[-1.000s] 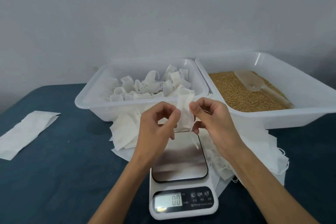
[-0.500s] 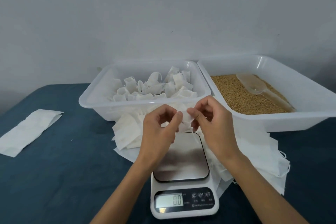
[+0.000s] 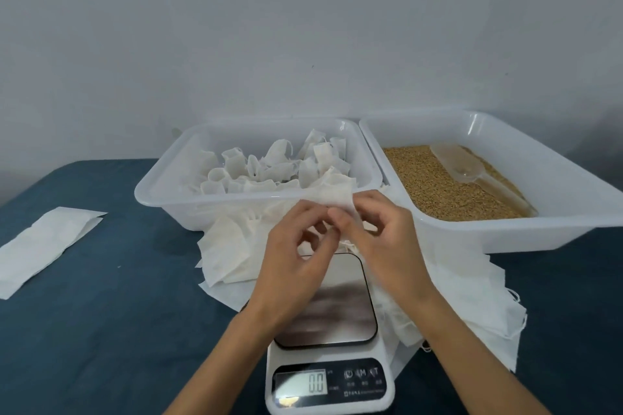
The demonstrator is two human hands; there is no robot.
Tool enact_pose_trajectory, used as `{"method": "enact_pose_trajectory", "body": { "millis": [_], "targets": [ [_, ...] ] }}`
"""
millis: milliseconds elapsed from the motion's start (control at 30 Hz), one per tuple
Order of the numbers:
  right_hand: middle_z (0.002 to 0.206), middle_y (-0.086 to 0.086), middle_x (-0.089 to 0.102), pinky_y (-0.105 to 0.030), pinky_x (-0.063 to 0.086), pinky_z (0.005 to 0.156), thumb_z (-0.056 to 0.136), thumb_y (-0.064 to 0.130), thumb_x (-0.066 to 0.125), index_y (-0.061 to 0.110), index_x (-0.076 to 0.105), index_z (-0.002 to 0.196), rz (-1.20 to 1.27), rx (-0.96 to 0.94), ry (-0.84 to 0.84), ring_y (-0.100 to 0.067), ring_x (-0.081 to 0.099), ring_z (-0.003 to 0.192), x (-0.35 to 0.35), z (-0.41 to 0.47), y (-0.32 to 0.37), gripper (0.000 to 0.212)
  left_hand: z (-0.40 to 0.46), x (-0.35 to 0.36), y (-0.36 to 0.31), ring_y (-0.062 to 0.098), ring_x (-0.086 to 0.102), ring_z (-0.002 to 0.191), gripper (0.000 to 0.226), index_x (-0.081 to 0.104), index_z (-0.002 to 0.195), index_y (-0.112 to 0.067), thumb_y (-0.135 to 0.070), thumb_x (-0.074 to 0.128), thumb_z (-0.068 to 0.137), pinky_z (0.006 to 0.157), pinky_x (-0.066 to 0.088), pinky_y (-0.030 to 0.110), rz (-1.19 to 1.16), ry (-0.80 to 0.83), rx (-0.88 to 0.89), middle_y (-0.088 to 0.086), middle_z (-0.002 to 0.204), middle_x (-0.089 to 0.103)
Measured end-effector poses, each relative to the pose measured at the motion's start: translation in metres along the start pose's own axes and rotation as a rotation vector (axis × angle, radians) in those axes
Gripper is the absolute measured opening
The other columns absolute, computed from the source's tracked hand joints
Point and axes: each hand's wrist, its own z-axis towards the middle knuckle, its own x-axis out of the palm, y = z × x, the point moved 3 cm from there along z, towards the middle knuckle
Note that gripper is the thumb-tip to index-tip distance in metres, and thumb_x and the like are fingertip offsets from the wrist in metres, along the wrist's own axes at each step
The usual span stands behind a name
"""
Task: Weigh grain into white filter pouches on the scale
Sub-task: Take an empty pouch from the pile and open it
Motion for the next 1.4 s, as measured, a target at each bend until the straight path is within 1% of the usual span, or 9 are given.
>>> {"method": "enact_pose_trajectory", "body": {
  "millis": [167,300,533,667,867,1033,1100,1267,1400],
  "targets": [
    [0.108,-0.014,0.076,-0.04,0.059,0.09,0.092,0.021,0.071,0.008,0.078,0.105,0.439,0.206,0.074,-0.029,0.073,0.102,-0.007,0.004,-0.002,0.02,0.005,-0.016,0.007,-0.002,0.062,0.118,0.048,0.057,0.13,-0.029,-0.036,0.079,0.087,0.087,0.053,0.016,-0.158,-0.216,-0.242,-0.022,0.124,0.066],
    [0.104,-0.001,0.065,-0.026,0.053,0.074,0.082,0.018,0.081,0.008,0.077,0.086,0.115,0.013,-0.136,-0.016,0.064,0.078,-0.009,0.004,-0.002,0.012,0.005,-0.017,0.012,0.007,0.067,0.07,0.003,0.077,0.092,-0.01,-0.013,0.079,0.092,0.063,0.05,0.015,-0.281,-0.157,-0.289,-0.002,0.081,0.076],
    [0.072,0.009,0.066,-0.019,0.036,0.047,0.092,0.022,0.074,0.018,0.069,0.087,-0.091,-0.173,-0.171,-0.008,0.045,0.043,-0.007,-0.004,0.003,0.008,0.004,-0.018,0.012,0.035,0.074,0.084,0.018,0.077,0.101,-0.001,-0.018,0.075,0.095,0.077,0.058,0.047,-0.385,-0.219,-0.368,0.018,0.097,0.079],
    [0.063,0.003,0.066,-0.024,0.041,0.041,0.096,0.03,0.07,0.019,0.069,0.086,-0.035,-0.135,-0.224,-0.011,0.053,0.038,-0.013,-0.004,0.005,0.014,0.005,-0.019,0.015,0.024,0.062,0.073,0.015,0.076,0.104,-0.003,-0.016,0.072,0.097,0.069,0.054,0.038,-0.43,-0.255,-0.412,0.014,0.091,0.074],
    [0.055,-0.008,0.05,-0.02,0.041,0.046,0.096,0.031,0.068,0.006,0.058,0.07,-0.027,-0.085,-0.007,-0.021,0.058,0.041,-0.008,-0.002,0.005,0.038,0.006,-0.022,0.018,0.022,0.063,0.078,0.013,0.078,0.099,-0.008,-0.019,0.071,0.097,0.06,0.055,0.027,-0.433,-0.295,-0.411,0.011,0.087,0.074],
    [0.046,-0.003,0.038,-0.015,0.033,0.043,0.097,0.03,0.067,0.017,0.044,0.058,-0.013,-0.116,-0.07,-0.025,0.059,0.036,-0.012,-0.004,0.011,0.047,0.007,-0.023,0.013,0.03,0.049,0.071,0.009,0.074,0.107,-0.022,-0.018,0.068,0.101,0.052,0.049,0.03,-0.378,-0.318,-0.389,0.035,0.078,0.055],
    [0.046,-0.006,0.04,-0.016,0.034,0.043,0.097,0.031,0.067,0.008,0.047,0.061,-0.036,-0.132,-0.074,-0.023,0.058,0.035,-0.014,-0.004,0.012,0.048,0.005,-0.024,0.007,0.023,0.055,0.073,0.012,0.071,0.113,-0.027,-0.023,0.068,0.102,0.064,0.051,0.033,-0.246,-0.327,-0.28,0.024,0.083,0.06],
    [0.042,-0.001,0.044,-0.021,0.035,0.041,0.098,0.037,0.064,0.018,0.049,0.062,-0.173,-0.161,0.019,-0.02,0.048,0.03,-0.015,0.001,0.018,0.044,0.001,-0.019,-0.012,0.01,0.044,0.143,0.074,0.049,0.148,-0.034,-0.039,0.083,0.082,0.118,0.036,0.027,0.278,-0.014,0.062,-0.017,0.147,0.051],
    [0.04,-0.004,0.049,-0.016,0.038,0.045,0.099,0.058,0.049,0.027,0.067,0.077,-0.23,-0.127,0.196,-0.016,0.05,0.031,-0.011,0.006,0.032,0.042,-0.002,-0.007,-0.011,0.005,0.048,0.14,0.072,0.048,0.15,-0.027,-0.027,0.074,0.083,0.121,0.036,0.042,0.289,0.096,0.025,-0.018,0.145,0.055]
  ]
}}
